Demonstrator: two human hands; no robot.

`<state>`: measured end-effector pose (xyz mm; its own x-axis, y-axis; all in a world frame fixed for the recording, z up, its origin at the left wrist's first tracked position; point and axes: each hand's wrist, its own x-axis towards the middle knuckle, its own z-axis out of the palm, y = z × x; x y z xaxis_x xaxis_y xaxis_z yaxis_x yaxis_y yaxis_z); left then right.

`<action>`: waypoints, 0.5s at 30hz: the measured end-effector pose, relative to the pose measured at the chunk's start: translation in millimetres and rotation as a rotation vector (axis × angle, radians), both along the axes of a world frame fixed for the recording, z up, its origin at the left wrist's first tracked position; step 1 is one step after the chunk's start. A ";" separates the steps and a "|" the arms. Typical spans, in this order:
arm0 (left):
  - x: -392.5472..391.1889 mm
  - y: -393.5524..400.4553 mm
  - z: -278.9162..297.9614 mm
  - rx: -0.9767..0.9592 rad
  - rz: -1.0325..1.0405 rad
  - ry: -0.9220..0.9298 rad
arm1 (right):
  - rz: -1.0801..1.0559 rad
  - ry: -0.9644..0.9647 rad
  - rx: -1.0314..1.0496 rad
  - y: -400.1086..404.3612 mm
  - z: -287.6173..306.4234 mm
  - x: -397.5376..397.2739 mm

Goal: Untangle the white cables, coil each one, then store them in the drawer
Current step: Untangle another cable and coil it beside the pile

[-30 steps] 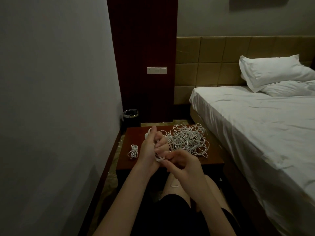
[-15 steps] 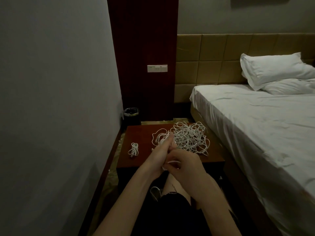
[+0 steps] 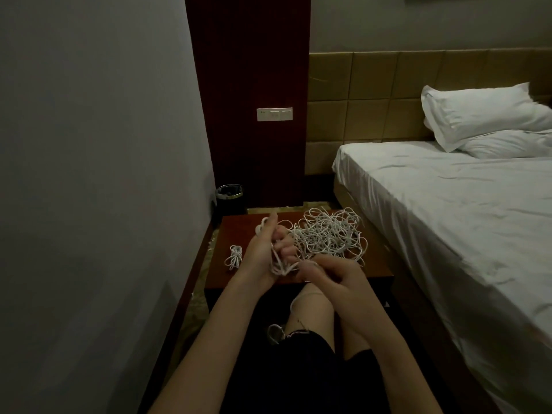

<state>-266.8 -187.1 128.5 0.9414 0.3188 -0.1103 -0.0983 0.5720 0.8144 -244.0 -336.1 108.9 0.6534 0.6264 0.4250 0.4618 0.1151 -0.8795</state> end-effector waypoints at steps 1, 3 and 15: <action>-0.1 3.7 0.2 -0.021 -0.004 -0.011 | -0.014 0.026 0.033 -1.8 -0.7 2.3; -2.0 9.0 0.4 -0.010 -0.068 -0.014 | -0.061 0.035 0.015 -6.4 -2.2 6.8; -8.6 -19.1 -11.3 0.447 -0.398 0.211 | -0.301 -0.334 -0.377 -12.8 -14.9 15.0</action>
